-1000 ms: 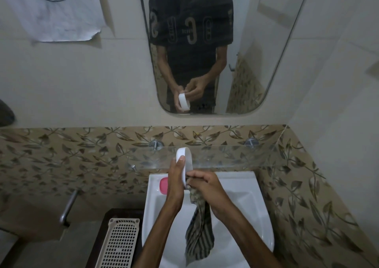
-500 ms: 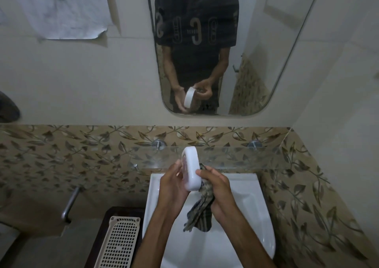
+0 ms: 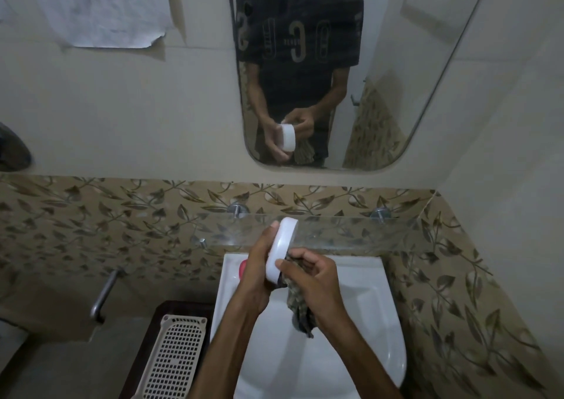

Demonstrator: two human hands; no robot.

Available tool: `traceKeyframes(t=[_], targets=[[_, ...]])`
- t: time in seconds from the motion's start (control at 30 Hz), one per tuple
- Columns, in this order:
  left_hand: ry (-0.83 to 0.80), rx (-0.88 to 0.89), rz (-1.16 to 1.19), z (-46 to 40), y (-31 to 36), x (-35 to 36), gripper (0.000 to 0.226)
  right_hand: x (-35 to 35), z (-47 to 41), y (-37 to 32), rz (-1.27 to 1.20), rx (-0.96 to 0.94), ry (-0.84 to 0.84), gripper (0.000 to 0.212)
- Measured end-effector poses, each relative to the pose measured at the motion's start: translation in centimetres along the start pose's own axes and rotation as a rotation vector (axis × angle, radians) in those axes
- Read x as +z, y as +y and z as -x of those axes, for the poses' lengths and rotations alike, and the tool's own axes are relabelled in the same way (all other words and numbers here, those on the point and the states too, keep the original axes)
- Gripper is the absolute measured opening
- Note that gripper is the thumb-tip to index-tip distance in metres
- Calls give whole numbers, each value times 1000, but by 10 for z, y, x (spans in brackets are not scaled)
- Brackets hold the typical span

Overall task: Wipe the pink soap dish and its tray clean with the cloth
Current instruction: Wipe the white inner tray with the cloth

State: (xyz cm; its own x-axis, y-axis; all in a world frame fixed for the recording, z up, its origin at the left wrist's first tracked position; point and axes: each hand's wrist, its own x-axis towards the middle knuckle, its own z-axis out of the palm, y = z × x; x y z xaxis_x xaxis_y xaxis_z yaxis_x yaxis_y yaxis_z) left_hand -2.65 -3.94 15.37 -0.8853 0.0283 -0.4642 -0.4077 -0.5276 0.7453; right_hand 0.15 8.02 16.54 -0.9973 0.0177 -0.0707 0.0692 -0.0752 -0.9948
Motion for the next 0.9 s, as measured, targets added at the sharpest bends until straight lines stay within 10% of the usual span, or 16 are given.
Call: traceKeyframes(t=[0.27, 0.5, 0.67, 0.8, 0.9], targets=[[-32, -42, -50, 0, -1, 6, 41, -18, -5, -9, -141, -28, 197, 16], [-85, -67, 96, 2, 3, 4, 27, -24, -9, -12, 589, -747, 10, 27], [-62, -76, 43, 7, 3, 9, 24, -38, -35, -29, 570, -549, 155, 18], [-108, -90, 138, 10, 5, 11, 20, -20, -8, -15, 610, -804, -159, 19], [-98, -113, 96, 13, 0, 17, 26, -28, -34, -23, 546, -588, 92, 18]])
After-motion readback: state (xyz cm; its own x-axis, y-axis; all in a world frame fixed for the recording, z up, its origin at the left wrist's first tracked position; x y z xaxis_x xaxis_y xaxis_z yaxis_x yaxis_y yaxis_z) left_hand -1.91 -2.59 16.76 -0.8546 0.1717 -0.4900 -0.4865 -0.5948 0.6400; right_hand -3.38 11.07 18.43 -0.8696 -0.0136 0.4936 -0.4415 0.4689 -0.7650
